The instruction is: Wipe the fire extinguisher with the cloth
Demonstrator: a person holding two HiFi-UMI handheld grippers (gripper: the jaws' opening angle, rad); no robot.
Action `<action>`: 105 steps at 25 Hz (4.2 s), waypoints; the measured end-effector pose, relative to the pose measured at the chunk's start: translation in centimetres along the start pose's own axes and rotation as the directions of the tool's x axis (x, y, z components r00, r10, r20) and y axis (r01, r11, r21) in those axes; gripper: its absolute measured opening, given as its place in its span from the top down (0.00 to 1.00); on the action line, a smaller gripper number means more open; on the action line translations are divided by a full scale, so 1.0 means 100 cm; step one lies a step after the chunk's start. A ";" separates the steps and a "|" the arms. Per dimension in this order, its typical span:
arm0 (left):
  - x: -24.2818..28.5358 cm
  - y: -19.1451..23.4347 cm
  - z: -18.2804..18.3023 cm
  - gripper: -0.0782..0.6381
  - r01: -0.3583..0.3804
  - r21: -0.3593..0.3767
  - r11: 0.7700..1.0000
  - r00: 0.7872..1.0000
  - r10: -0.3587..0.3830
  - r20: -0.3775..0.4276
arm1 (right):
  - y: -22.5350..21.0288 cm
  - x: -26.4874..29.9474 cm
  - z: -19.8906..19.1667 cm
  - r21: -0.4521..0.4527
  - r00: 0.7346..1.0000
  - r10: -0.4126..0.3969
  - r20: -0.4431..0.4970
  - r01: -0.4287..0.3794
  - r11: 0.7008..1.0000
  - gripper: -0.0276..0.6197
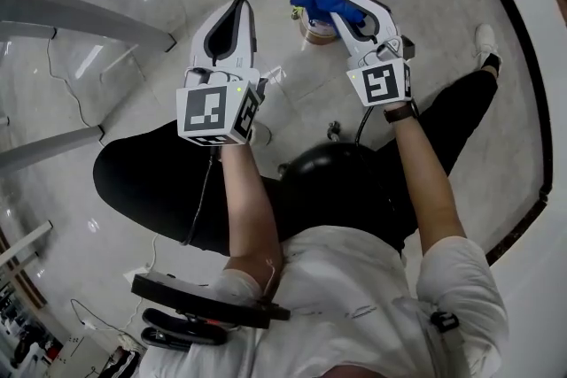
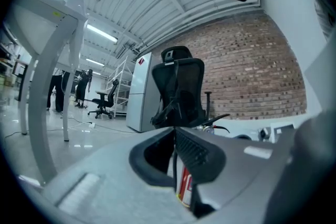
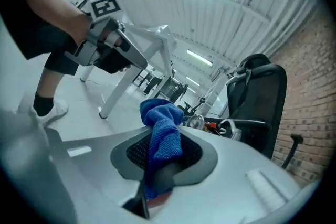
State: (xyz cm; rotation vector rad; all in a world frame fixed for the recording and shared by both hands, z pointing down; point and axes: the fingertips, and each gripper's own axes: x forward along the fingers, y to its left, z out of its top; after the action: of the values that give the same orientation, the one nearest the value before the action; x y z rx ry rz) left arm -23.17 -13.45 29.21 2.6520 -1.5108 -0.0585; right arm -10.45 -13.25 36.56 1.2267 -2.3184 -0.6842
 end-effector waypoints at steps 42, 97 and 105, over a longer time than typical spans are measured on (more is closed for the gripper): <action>0.034 -0.043 0.016 0.88 -0.134 0.050 0.990 0.991 0.133 0.019 | -0.035 -0.017 0.012 0.270 0.972 0.118 0.205 -0.172 0.947 0.85; -0.036 -0.137 0.000 0.88 -0.642 0.025 0.766 0.766 0.641 0.046 | 0.031 -0.034 -0.073 -0.423 0.856 0.461 0.235 -0.337 0.841 0.85; -0.026 -0.110 -0.037 0.88 -0.682 -0.004 0.732 0.731 0.681 -0.043 | 0.182 -0.002 -0.249 -0.378 0.750 0.644 -0.151 -0.646 0.663 0.85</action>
State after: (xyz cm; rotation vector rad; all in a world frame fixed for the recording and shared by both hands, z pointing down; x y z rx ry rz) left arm -14.84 -5.39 31.79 1.8883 -2.3421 0.0306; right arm -7.53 -9.77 67.02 0.1624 -2.2166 -0.8242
